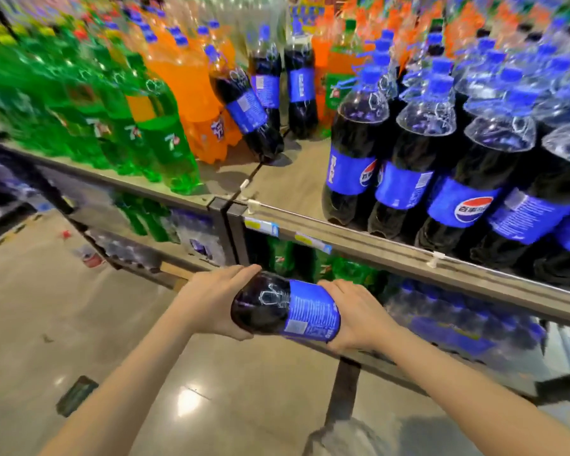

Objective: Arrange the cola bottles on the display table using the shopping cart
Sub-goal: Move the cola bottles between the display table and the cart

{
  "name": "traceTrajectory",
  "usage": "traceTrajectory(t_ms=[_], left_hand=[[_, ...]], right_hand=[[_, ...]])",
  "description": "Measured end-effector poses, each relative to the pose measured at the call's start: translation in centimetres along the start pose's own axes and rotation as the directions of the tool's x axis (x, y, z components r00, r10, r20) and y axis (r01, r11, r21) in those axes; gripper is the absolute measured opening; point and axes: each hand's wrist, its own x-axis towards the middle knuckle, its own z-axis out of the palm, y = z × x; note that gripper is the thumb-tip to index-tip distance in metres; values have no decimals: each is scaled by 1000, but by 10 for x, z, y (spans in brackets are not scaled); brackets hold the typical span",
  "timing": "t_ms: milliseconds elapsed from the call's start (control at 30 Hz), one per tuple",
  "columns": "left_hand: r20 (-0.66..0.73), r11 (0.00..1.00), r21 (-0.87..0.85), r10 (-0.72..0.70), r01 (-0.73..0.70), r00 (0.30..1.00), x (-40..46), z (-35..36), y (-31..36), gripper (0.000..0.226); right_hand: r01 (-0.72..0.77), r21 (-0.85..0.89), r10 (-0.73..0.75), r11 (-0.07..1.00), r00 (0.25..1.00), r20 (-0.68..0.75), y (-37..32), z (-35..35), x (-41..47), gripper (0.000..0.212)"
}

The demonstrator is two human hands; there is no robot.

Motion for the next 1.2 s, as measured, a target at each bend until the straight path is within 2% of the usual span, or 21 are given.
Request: traceTrajectory(t_ms=[300,533,767,1000,1200], left_hand=[[-206,981,179,109,-72,972,59,-94,-103,110],[-243,954,293,129,-54,961,115,-147,-175,109],[-197,947,318,104,-37,975,177,-149,-226,109],[-118,954,291,112,-73,987,236,-125,-263,106],[-117,934,316,214,-167,970,279,-133,-280,107]], right_hand=[[-16,-82,-5,996,969,-248,-29,-77,118,106],[30,-39,-43,999,907,-418,-28,-110,221,103],[50,34,-34,998,931,-363,-2,-106,307,110],[-46,136,83,990,957,-277,21,-82,352,113],[-126,190,171,974,954,-246,32,-85,367,114]])
